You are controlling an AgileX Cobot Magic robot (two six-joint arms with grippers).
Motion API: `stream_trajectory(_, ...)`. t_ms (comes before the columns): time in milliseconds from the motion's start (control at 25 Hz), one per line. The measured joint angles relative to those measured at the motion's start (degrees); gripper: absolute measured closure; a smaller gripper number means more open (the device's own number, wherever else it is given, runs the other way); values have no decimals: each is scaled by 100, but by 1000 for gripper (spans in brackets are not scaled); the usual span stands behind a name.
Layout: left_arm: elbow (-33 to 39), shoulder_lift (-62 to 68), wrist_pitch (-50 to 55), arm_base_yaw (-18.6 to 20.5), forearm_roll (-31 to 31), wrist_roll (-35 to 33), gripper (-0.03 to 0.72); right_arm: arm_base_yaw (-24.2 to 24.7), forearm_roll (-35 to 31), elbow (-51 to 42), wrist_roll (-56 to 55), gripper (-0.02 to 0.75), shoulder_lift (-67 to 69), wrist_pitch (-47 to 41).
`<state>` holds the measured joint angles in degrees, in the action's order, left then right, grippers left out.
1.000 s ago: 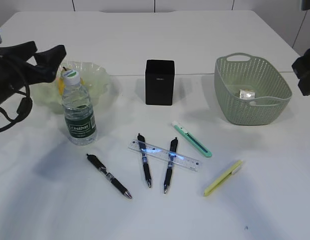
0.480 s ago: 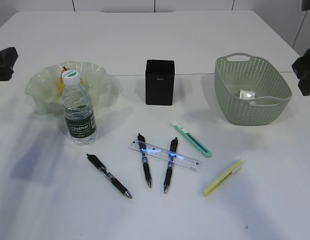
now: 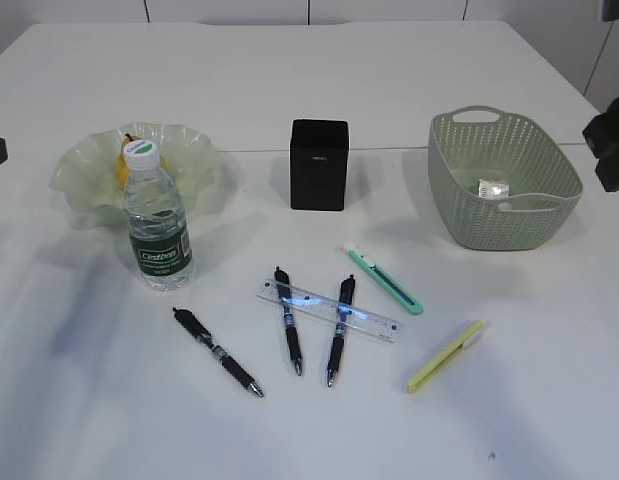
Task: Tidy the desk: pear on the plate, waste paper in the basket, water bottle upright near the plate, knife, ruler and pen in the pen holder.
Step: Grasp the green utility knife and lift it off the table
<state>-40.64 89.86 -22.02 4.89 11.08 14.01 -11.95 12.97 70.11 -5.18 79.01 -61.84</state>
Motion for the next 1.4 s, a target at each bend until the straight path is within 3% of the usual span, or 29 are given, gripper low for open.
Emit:
stream_trajectory(480,0,-1695,3687,-36,-65,0,129,0,0,0,0,347,0,0)
stream_trajectory(800,-390,-1980,6407,-687,-259,-48,144,0,10,0,0,347,0,0)
stream_trajectory(1000,-885,-1988,7866,-927,-466,-546,148,0,0,0,0,347,0,0)
stream_trajectory(1240,-1034,-2002,8294,-1048,-1150,-877,155,-56,-267,12,118,347,0,0)
stream_trajectory(1400,-1034,-2002,8307,-1048,-1225,-903,167,-296,-403,320,205,347,170,-39)
